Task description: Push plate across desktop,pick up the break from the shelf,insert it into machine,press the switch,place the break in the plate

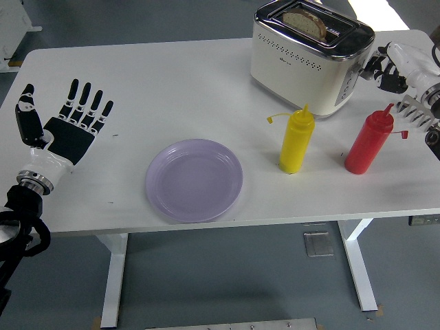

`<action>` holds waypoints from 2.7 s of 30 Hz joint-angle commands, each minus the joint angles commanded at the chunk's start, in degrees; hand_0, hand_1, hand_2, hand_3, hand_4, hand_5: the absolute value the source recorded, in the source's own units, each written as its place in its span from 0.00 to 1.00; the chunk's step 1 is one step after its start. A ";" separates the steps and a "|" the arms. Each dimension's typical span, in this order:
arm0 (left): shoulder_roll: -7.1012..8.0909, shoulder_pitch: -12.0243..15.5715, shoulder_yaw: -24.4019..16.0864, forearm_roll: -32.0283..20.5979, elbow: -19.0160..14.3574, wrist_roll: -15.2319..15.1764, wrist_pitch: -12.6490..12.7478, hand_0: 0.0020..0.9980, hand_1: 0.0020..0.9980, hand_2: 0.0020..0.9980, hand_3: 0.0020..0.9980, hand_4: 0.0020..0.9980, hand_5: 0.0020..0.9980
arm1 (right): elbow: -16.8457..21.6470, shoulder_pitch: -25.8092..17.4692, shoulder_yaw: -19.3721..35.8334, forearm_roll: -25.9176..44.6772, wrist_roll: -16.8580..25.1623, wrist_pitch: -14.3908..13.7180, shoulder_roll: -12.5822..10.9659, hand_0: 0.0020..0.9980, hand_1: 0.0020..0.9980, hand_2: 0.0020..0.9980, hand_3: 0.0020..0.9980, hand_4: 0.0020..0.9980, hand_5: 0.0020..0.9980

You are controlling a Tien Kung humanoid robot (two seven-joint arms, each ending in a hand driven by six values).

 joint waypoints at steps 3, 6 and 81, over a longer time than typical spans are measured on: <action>-0.02 -0.05 -0.01 0.03 0.00 -0.01 0.01 0.82 0.75 0.70 0.71 0.80 1.00 | -1.06 0.20 -1.16 0.28 0.48 -0.60 0.47 0.30 0.37 0.55 0.47 0.20 0.00; -0.06 -0.07 -0.04 0.06 -0.02 -0.02 0.01 0.82 0.75 0.70 0.71 0.80 1.00 | -2.04 0.27 -2.20 0.66 0.98 -1.16 0.87 0.30 0.37 0.55 0.47 0.21 0.00; 1.45 -0.05 0.46 -1.62 1.21 0.16 0.02 0.82 0.75 0.70 0.71 0.79 1.00 | 6.60 24.52 -12.61 14.00 -15.48 11.33 -0.52 0.63 0.69 0.69 0.69 0.72 0.21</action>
